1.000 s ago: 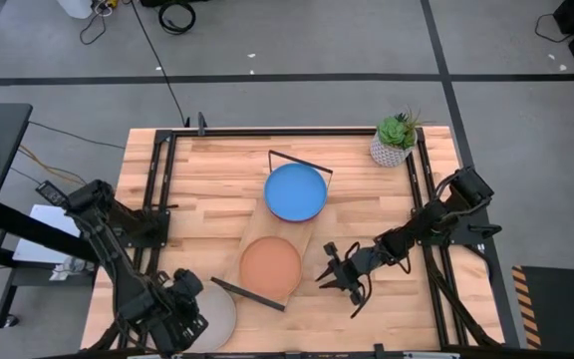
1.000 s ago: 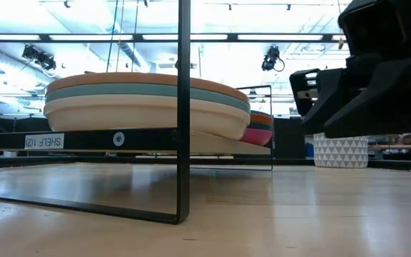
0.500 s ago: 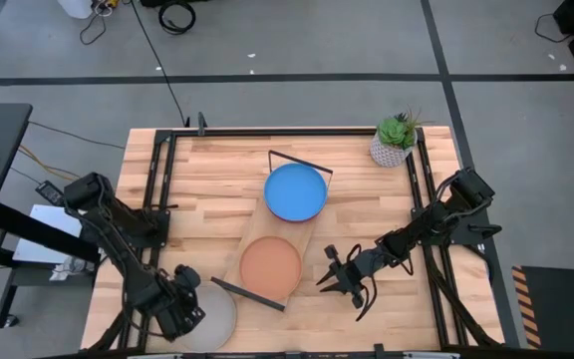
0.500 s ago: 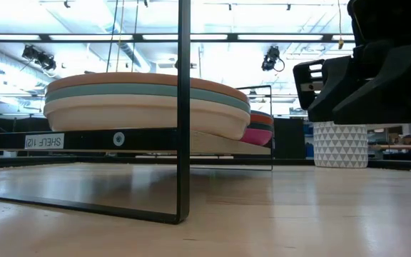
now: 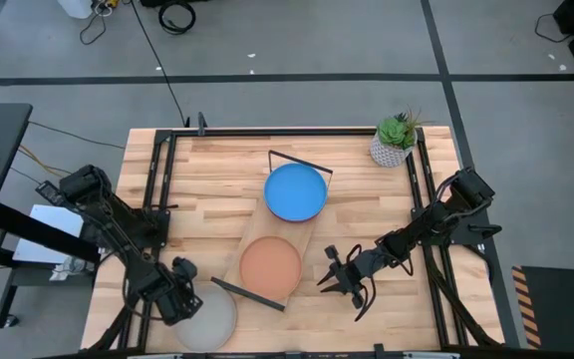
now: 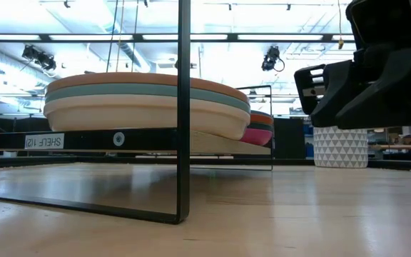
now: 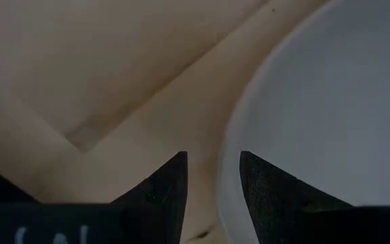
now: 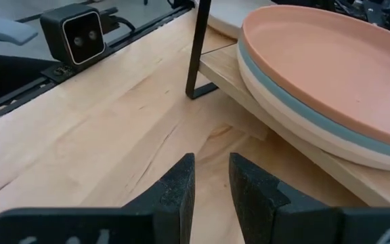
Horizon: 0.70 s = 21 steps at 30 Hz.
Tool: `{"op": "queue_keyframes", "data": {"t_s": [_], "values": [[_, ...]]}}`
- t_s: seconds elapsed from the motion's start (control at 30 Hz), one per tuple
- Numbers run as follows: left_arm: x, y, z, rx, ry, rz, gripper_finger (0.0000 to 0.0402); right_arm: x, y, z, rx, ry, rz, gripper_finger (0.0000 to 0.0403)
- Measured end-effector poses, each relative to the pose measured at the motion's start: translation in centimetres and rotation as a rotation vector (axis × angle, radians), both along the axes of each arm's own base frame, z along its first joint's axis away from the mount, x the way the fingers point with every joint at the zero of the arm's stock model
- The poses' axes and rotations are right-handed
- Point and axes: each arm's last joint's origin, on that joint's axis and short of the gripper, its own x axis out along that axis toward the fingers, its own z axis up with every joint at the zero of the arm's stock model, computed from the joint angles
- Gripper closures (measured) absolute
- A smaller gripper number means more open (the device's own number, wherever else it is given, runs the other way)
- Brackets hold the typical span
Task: Place and stack plates onto a shelf
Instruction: Stack the gray plate on top of the brown plate on the shelf
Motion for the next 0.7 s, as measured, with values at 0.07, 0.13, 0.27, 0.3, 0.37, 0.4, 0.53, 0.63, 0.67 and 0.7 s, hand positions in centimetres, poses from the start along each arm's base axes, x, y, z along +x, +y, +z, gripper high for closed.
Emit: {"op": "queue_keyframes", "data": {"t_s": [0.07,0.13,0.27,0.3,0.37,0.4,0.53,0.63,0.67,0.7], "values": [[0.0,0.1,-0.1,0.001,0.006,-0.004,0.0261,0.0,0.1,0.0,0.004,0.002,0.000,0.0305],[0.0,0.2,-0.1,-0.002,0.014,-0.006,0.0267,-0.1,0.1,0.0,0.005,0.002,0.002,0.0305],[0.2,0.2,-0.1,-0.021,0.030,-0.023,0.0303,-0.2,0.3,0.0,0.005,0.002,0.008,0.0305],[0.2,0.1,-0.1,-0.032,0.029,-0.036,0.0320,-0.2,0.3,0.0,0.005,0.002,0.009,0.0305],[0.3,0.0,-0.1,-0.043,0.024,-0.050,0.0361,-0.2,0.3,0.0,0.005,0.002,0.010,0.0305],[0.3,0.0,-0.1,-0.043,0.025,-0.048,0.0380,-0.2,0.3,0.0,0.005,0.002,0.009,0.0305],[0.3,0.0,-0.1,-0.052,0.034,-0.053,0.0387,-0.2,0.3,0.0,0.003,0.001,0.006,0.0305],[0.4,0.0,0.2,-0.081,0.036,-0.075,0.0388,-0.2,0.3,0.0,0.003,0.001,0.005,0.0305],[0.4,0.0,0.5,-0.102,0.023,-0.082,0.0389,-0.2,0.3,0.0,0.003,0.001,0.005,0.0305],[0.4,0.0,0.9,-0.126,0.005,-0.092,0.0389,-0.2,0.3,0.0,0.003,0.001,0.005,0.0305]]}}
